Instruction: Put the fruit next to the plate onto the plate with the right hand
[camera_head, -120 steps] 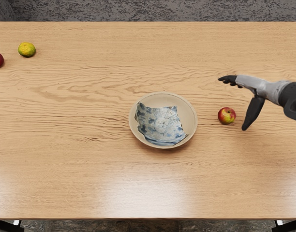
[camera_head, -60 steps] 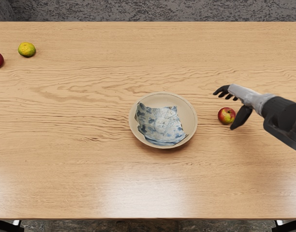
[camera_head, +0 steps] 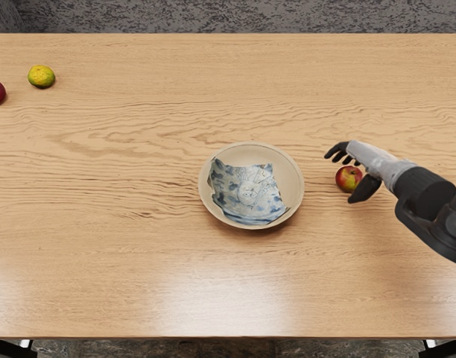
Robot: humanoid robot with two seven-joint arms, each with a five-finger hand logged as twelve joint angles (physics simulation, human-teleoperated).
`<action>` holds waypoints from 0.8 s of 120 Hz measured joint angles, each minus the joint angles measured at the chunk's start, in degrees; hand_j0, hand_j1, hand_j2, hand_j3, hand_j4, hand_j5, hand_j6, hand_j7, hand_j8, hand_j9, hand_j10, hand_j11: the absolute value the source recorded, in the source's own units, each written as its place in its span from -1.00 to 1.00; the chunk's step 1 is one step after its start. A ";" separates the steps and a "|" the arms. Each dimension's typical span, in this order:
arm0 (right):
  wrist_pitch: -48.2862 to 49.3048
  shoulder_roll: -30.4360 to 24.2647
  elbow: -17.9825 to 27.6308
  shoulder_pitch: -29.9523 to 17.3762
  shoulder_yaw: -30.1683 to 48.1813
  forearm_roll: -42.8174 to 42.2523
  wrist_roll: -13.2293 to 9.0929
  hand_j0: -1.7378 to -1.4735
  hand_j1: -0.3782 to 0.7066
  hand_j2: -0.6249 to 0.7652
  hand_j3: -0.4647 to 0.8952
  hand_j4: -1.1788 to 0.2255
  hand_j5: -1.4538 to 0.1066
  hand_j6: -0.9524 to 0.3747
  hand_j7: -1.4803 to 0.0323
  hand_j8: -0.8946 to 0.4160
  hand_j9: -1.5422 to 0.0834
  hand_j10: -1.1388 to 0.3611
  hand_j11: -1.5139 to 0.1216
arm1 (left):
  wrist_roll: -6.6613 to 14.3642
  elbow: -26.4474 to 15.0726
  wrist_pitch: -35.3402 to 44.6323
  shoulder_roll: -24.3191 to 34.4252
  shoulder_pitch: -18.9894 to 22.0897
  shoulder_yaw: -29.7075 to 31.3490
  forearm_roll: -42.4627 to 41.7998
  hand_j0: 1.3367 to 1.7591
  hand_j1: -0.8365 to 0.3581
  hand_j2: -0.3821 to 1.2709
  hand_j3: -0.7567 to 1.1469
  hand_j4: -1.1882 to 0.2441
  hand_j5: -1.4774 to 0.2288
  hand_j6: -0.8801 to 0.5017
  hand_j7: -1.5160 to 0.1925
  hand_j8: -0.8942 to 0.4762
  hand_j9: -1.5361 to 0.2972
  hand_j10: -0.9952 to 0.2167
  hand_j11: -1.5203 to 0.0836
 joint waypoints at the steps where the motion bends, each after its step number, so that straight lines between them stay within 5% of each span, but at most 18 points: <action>1: -0.03 0.00 0.00 -0.02 0.00 -0.02 0.00 -0.40 -0.17 -0.20 -0.32 0.17 0.28 -0.10 0.35 -0.18 0.33 0.04 0.29 | 0.00 0.00 0.00 0.00 0.00 0.00 0.00 0.52 0.49 -0.48 -0.21 0.32 0.36 -0.08 0.40 -0.05 0.33 0.24 0.50; 47: -1.59 0.03 -0.89 -1.44 0.13 -1.04 0.11 -0.40 -0.06 -0.21 -0.32 0.07 0.20 -0.19 0.26 -0.27 0.25 -0.03 0.20 | 0.00 0.00 0.00 0.00 0.00 0.00 0.00 0.52 0.49 -0.48 -0.21 0.32 0.36 -0.08 0.40 -0.05 0.33 0.24 0.50; 63: -1.90 1.09 -2.34 -2.21 0.20 -1.83 0.30 -0.40 -0.06 -0.20 -0.32 0.03 0.23 -0.21 0.25 -0.10 0.25 -0.02 0.19 | 0.00 0.00 0.00 0.00 0.00 -0.01 0.00 0.52 0.49 -0.48 -0.21 0.32 0.36 -0.08 0.40 -0.05 0.33 0.24 0.50; 86: -2.43 3.34 -5.43 -2.59 0.52 -2.61 0.59 -0.39 -0.09 -0.17 -0.32 -0.05 0.30 -0.25 0.25 -0.35 0.28 -0.09 0.19 | -0.01 0.01 0.00 0.00 0.00 -0.02 0.01 0.52 0.49 -0.48 -0.21 0.32 0.36 -0.08 0.40 -0.05 0.33 0.24 0.50; 96: -2.40 3.61 -6.10 -2.62 0.64 -2.25 0.64 -0.39 -0.09 -0.17 -0.32 -0.02 0.28 -0.24 0.26 -0.26 0.28 -0.13 0.20 | -0.01 0.01 0.00 0.00 0.00 -0.02 0.01 0.52 0.49 -0.48 -0.21 0.32 0.36 -0.08 0.40 -0.05 0.33 0.24 0.50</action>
